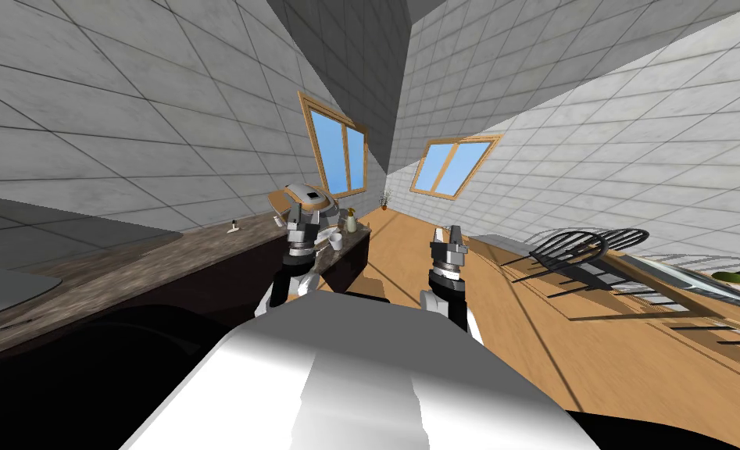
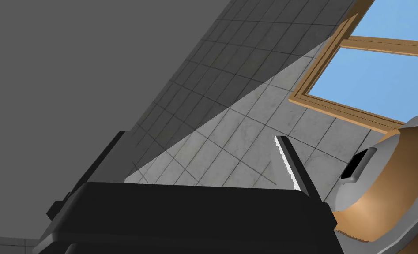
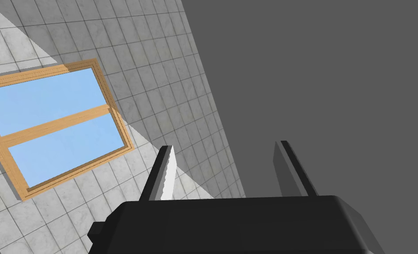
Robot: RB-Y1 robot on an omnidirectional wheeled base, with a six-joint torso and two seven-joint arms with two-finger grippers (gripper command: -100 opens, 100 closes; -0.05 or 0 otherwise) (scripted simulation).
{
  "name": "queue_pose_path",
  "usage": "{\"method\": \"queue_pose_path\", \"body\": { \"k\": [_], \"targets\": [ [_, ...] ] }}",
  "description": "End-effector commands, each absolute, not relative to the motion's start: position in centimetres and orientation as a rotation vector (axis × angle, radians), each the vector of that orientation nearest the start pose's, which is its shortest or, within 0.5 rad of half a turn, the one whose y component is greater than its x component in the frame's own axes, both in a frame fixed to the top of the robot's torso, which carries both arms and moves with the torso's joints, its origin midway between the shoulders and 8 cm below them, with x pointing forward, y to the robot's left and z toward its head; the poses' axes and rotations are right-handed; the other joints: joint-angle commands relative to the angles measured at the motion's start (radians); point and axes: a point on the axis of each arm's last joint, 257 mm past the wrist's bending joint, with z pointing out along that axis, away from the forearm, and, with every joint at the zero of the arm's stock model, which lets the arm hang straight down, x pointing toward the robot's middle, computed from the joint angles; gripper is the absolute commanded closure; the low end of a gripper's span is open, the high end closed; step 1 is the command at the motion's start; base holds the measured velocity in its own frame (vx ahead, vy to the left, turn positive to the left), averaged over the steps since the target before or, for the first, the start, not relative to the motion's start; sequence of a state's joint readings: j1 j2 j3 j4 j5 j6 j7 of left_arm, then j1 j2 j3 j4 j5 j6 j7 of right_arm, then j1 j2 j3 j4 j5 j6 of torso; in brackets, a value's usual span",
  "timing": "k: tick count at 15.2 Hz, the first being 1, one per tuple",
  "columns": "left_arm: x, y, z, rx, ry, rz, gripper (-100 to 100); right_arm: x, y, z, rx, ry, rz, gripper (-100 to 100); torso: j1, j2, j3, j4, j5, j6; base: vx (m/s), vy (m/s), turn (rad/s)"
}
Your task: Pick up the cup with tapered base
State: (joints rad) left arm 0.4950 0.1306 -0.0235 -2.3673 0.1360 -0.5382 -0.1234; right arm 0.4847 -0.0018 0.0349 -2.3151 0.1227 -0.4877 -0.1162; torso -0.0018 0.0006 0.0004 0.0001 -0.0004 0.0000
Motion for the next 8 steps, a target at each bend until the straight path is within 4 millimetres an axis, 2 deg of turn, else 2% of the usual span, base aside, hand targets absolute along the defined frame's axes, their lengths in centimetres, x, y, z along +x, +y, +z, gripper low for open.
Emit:
{"method": "queue_pose_path", "body": {
  "k": [1,8],
  "targets": [
    [32.8,27.2,6.0,-0.546,0.632,-1.338,-100,34.3,-25.0,4.1,0.600,0.634,1.380,0,0.000,0.000,0.000,0.000,0.000,0.000,0.001,-0.021,-0.008],
    [34.8,29.0,3.1,-0.660,0.766,-1.326,-100,34.3,-25.0,4.1,0.600,0.634,1.380,0,0.001,-0.001,-0.001,0.000,0.000,0.000,0.003,-0.020,-0.008]
  ]
}}
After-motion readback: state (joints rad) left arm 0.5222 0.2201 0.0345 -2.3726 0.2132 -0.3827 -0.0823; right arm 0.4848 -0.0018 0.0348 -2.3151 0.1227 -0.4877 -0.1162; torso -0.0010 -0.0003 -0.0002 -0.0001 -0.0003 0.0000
